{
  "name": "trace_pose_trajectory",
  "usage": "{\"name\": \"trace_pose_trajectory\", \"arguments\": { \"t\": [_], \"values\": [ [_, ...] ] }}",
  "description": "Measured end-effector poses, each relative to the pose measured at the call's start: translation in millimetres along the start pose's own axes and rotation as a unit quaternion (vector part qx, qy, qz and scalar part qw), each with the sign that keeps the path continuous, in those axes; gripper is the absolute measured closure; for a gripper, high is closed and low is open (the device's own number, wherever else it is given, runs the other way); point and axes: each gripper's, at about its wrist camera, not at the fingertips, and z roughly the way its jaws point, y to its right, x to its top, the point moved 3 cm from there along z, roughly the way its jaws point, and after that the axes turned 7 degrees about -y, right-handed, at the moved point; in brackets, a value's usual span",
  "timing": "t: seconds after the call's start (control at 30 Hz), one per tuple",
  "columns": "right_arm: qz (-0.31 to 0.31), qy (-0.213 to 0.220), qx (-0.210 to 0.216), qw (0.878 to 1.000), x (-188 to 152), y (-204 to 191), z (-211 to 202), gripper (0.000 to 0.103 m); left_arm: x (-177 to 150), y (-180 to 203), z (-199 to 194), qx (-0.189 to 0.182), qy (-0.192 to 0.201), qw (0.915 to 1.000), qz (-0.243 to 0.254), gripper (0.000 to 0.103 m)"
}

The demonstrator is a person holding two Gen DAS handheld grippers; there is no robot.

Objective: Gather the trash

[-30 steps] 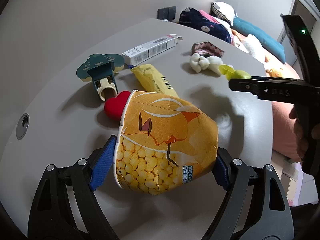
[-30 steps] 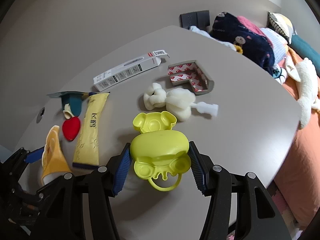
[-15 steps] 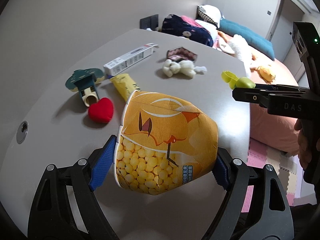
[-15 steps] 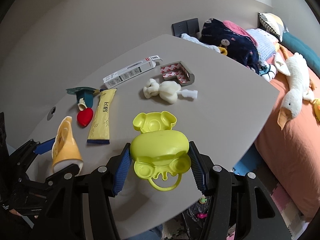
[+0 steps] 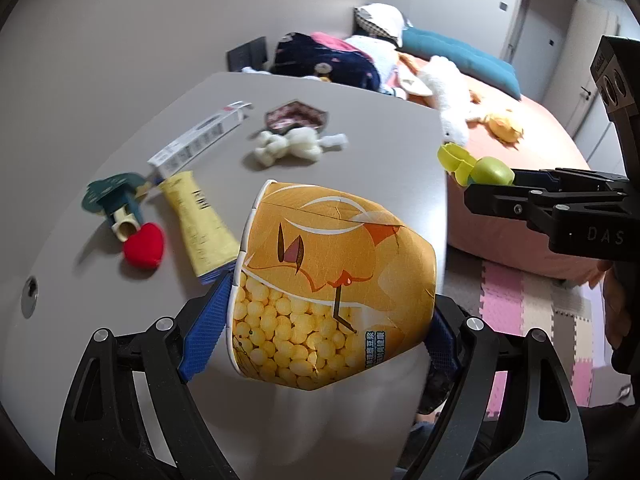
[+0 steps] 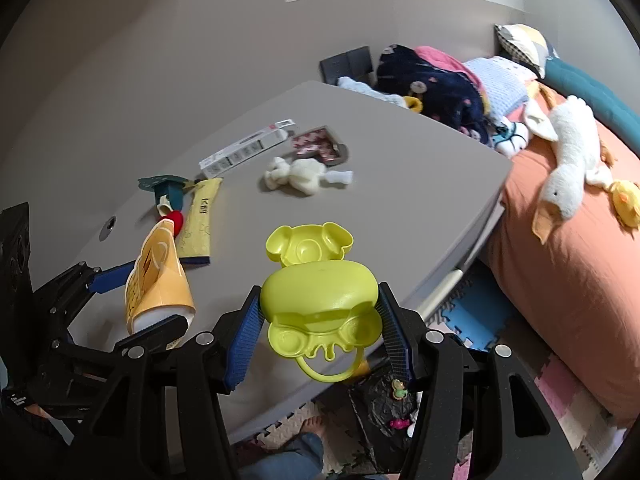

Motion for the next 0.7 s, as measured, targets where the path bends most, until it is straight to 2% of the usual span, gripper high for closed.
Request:
{"name": "trace_pose_trajectory", "arguments": {
  "t": [0.7],
  "values": [
    [0.056,0.029,-0.028,0.998,-44,66,-50,0.046,14,76,-2,-0.026,0.006,0.9970,0.072,0.021]
  ]
}}
